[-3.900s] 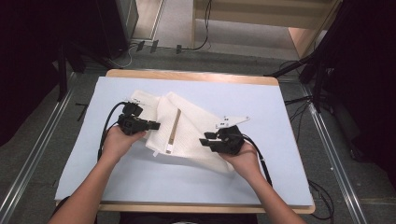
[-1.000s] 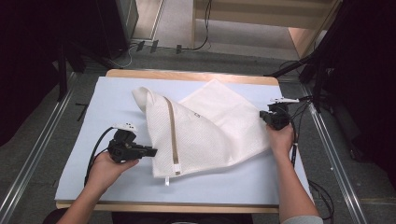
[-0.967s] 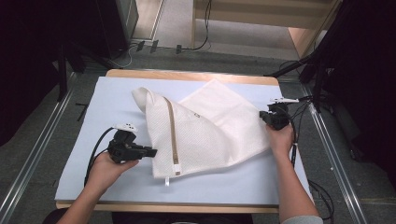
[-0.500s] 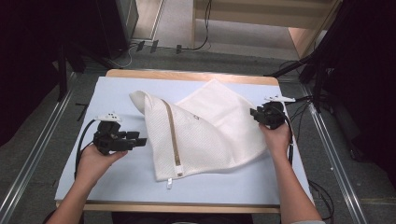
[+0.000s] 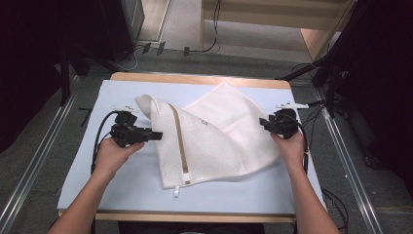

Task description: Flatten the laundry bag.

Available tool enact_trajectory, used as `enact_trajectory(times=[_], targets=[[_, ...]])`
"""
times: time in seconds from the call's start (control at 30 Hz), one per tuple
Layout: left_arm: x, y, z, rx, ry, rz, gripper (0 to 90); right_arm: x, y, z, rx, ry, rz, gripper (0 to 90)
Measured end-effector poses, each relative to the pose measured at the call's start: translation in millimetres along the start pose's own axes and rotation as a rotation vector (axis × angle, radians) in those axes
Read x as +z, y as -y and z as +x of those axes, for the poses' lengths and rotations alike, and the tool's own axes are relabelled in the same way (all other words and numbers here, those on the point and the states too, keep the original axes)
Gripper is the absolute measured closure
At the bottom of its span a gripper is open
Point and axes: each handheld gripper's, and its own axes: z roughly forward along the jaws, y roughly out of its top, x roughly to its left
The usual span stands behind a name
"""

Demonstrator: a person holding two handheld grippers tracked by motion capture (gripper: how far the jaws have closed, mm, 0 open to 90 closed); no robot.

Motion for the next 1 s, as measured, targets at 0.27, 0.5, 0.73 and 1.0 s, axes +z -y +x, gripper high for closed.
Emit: enact_trajectory(times=[0.27, 0.5, 0.73, 1.0], targets=[[-18.0, 11.6, -14.2, 0.019, 0.026, 0.011, 87.1, -2.9, 1.7, -10.3, 0.024, -0.003, -0.017, 59.8], [-33.6, 37.1, -11.6, -0.005, 0.016, 0.024, 86.6, 14.0, 9.7, -19.5, 0.037, 0.012, 0.076, 52.4], [-33.5, 39.5, -1.7, -0.038, 0.004, 0.026, 86.5, 32.0, 15.8, -24.7, 0.048, -0.022, 0.13, 57.8], [-37.6, 43.7, -0.1, -0.046, -0.008, 0.015, 86.5, 34.1, 10.7, -24.9, 0.047, -0.003, 0.119, 89.0]])
